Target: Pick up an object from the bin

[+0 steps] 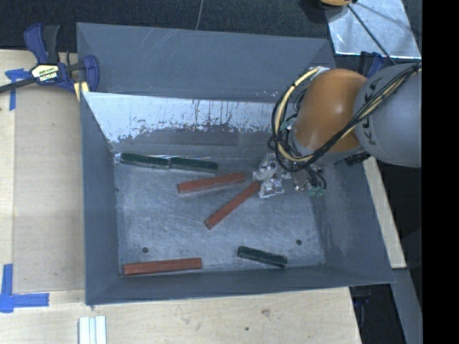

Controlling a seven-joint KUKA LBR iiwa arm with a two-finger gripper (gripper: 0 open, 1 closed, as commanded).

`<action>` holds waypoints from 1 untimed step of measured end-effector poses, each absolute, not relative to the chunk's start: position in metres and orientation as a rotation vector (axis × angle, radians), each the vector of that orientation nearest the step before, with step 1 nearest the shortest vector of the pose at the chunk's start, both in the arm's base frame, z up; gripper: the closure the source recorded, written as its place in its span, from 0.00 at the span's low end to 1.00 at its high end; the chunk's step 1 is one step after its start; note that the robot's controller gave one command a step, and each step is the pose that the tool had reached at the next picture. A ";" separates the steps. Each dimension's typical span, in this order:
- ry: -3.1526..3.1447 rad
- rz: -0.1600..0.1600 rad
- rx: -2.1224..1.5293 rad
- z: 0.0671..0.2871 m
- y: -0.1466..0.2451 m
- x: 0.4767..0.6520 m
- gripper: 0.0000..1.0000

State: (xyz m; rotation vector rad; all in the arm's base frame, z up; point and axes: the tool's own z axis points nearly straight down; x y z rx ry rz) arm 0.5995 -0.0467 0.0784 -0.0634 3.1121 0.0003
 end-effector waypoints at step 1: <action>3.112 0.000 -0.064 0.078 -0.047 0.599 1.00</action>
Offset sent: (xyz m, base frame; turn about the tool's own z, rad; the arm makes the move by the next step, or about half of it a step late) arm 0.0265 0.0031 0.1474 -0.0782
